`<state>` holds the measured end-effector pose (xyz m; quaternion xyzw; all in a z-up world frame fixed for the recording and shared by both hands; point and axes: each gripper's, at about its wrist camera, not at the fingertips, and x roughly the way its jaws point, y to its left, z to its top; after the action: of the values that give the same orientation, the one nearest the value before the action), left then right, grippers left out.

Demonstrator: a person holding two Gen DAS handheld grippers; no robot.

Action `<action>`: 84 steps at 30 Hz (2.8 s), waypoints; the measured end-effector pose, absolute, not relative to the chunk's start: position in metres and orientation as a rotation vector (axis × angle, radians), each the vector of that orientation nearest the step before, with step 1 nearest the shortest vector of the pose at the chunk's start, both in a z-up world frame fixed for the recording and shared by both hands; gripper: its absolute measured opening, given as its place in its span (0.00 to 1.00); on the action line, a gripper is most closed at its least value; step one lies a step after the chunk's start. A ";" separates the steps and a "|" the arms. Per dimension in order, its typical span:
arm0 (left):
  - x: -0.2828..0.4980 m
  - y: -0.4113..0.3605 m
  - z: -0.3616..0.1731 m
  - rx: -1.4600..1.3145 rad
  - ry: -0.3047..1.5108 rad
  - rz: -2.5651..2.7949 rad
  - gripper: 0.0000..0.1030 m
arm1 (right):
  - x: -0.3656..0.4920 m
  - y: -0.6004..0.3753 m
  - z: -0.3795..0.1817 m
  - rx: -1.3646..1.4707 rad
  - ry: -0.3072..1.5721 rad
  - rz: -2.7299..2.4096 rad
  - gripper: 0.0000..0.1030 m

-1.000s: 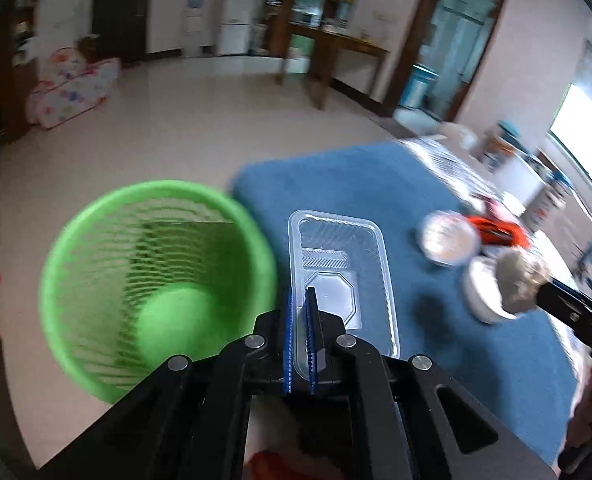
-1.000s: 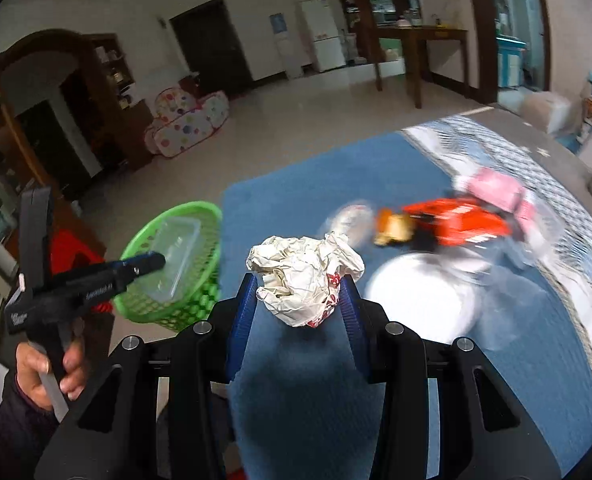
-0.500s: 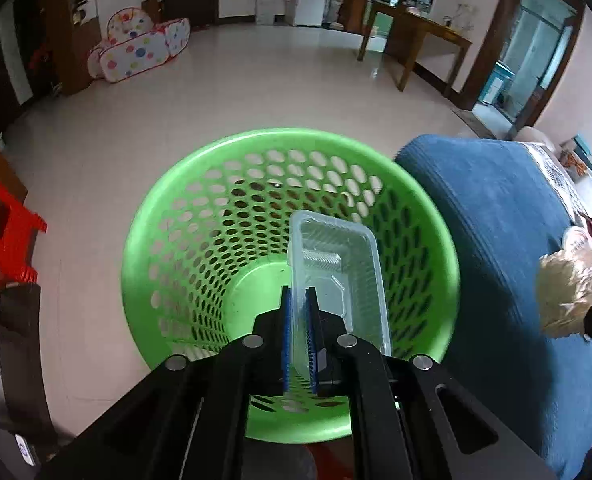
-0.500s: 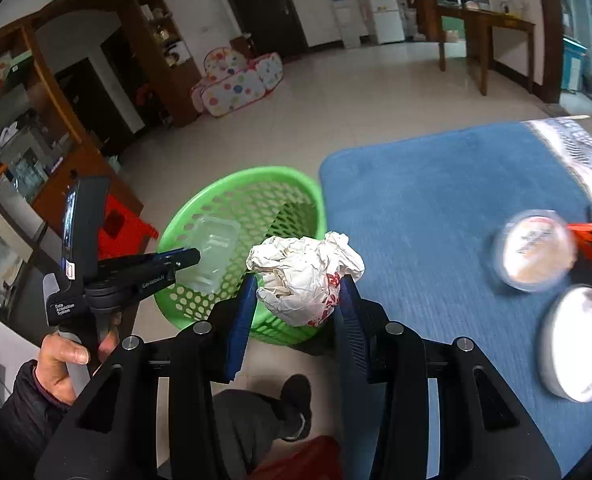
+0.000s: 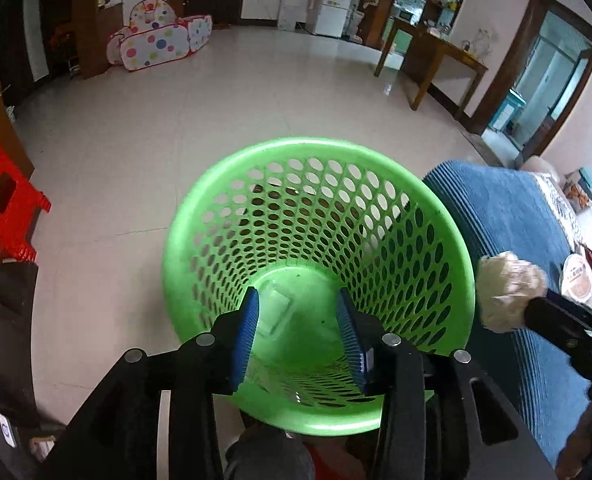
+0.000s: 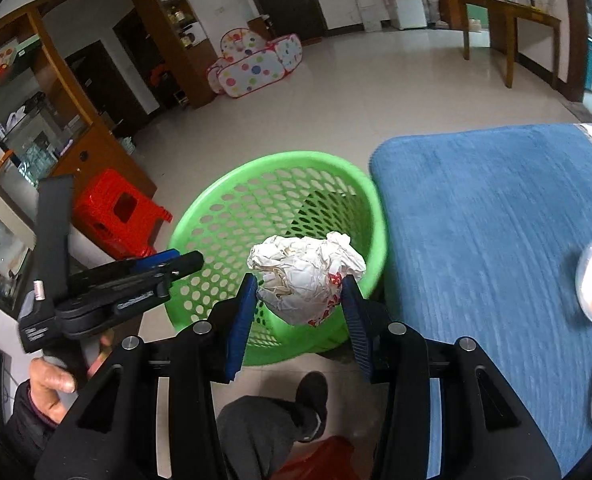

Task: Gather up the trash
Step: 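Carry both items over the green basket and open both tools to drop them, then grasp the orange snack wrapper with the right tool while the left tool grasps the round sealed cup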

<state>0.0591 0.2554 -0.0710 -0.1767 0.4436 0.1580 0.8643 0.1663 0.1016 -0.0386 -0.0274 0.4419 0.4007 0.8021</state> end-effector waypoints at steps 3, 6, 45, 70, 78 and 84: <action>0.049 0.260 -0.064 -0.371 0.910 0.354 0.40 | 0.169 0.115 -0.043 -0.061 0.950 0.880 0.46; 0.039 0.261 -0.056 -0.375 0.887 0.365 0.43 | 0.170 0.122 -0.048 -0.048 0.957 0.897 0.58; 0.122 0.060 -0.012 -0.160 0.860 -0.065 0.84 | 0.234 -0.145 -0.009 -0.226 0.839 0.403 0.84; 0.215 -0.036 -0.043 -0.041 0.926 -0.354 0.88 | 0.243 -0.168 -0.017 -0.194 0.844 0.435 0.58; 0.231 -0.048 -0.057 -0.080 0.961 -0.405 0.88 | 0.230 -0.174 -0.003 -0.180 0.807 0.441 0.58; 0.232 -0.055 -0.060 -0.090 0.953 -0.434 0.70 | 0.226 -0.175 -0.001 -0.163 0.803 0.438 0.58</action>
<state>0.2316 -0.0551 -0.0596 -0.0432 0.4550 -0.2071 0.8650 0.2256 -0.1749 -0.0013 -0.0786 0.3871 0.2113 0.8940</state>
